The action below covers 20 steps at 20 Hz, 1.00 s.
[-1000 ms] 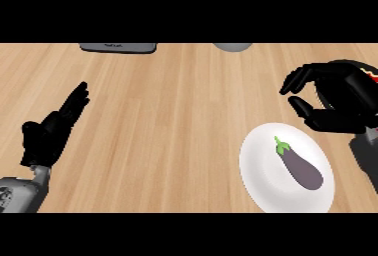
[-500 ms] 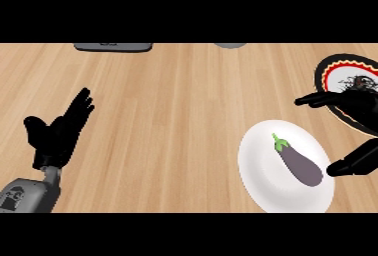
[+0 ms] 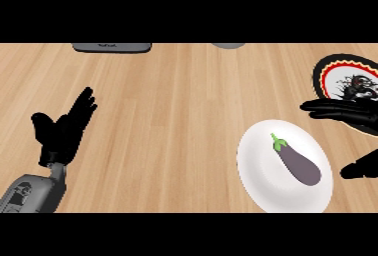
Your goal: Pick the eggplant from the plate and place it in the plate
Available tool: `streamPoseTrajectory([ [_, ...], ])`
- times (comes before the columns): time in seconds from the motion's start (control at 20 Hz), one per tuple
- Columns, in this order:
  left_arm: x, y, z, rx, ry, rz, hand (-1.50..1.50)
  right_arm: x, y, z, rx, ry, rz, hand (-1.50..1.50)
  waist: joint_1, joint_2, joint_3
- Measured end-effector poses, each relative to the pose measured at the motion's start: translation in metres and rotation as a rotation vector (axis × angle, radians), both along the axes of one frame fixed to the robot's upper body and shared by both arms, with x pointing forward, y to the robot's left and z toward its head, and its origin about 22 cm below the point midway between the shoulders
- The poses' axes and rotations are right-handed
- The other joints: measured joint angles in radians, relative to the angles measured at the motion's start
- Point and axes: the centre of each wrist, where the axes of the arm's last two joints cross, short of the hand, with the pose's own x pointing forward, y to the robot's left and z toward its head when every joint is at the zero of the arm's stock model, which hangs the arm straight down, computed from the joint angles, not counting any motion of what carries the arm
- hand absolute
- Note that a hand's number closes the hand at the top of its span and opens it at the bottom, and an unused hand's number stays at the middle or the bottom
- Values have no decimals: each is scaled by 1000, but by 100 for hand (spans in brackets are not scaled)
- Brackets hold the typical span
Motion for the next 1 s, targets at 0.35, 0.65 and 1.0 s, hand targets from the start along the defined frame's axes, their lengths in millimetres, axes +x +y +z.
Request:
streamPoseTrajectory([
  [0.35, 0, 2, -2, 0, 14, -2, 0, -4, -10, -9, -223, -56, 68, -150, 3, -5, -2],
  [0.65, 1, 3, -2, 3, 11, 3, 0, 0, -10, -17, -363, -137, 128, -150, -7, -9, -3],
  [1.0, 3, 6, -4, -5, 15, 13, 0, 5, 0, -29, -489, -186, 189, -150, -17, -13, -4],
])
